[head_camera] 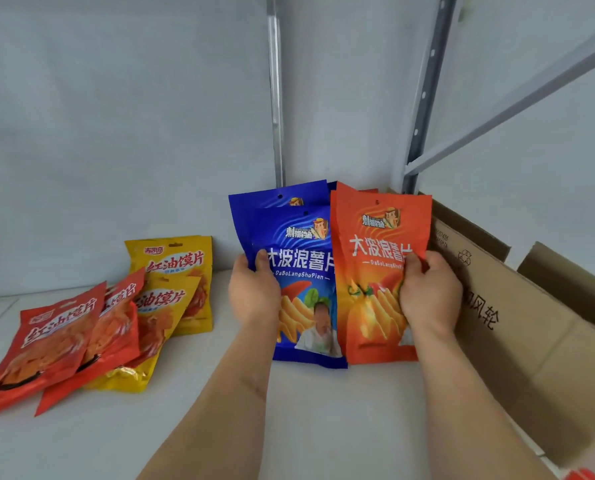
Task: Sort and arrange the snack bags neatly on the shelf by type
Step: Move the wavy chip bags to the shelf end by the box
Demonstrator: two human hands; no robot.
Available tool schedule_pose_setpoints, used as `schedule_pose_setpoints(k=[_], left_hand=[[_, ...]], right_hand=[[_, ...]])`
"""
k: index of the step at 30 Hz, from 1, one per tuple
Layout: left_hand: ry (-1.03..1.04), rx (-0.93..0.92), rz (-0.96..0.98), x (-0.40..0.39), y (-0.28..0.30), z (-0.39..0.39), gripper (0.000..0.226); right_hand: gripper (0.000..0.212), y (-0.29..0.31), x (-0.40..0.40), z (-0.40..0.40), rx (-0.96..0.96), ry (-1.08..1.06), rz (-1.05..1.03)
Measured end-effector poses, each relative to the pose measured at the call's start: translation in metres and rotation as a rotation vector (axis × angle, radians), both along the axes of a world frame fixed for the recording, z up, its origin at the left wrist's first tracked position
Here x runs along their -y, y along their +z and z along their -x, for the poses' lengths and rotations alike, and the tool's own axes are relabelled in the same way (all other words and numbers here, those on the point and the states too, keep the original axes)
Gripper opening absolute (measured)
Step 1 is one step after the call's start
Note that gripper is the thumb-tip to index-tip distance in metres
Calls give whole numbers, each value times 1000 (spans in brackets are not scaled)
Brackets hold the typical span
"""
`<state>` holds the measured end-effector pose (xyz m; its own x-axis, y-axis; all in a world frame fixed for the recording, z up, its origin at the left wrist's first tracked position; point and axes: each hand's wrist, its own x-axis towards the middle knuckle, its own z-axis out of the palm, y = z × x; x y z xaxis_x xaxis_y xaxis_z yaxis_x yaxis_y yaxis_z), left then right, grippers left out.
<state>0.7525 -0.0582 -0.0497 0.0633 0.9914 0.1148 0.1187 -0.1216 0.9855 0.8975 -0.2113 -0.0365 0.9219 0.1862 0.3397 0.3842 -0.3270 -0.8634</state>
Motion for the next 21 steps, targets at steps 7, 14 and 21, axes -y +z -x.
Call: schedule_pose_setpoints(k=[7, 14, 21], left_hand=[[-15, -46, 1, -3, 0, 3, 44], [100, -94, -112, 8, -3, 32, 64], [183, -512, -460, 41, 0, 84, 30]], right_hand=[[44, 1, 7, 5, 13, 8, 90], [58, -1, 17, 30, 205, -24, 27], [24, -2, 11, 78, 685, 182, 46]])
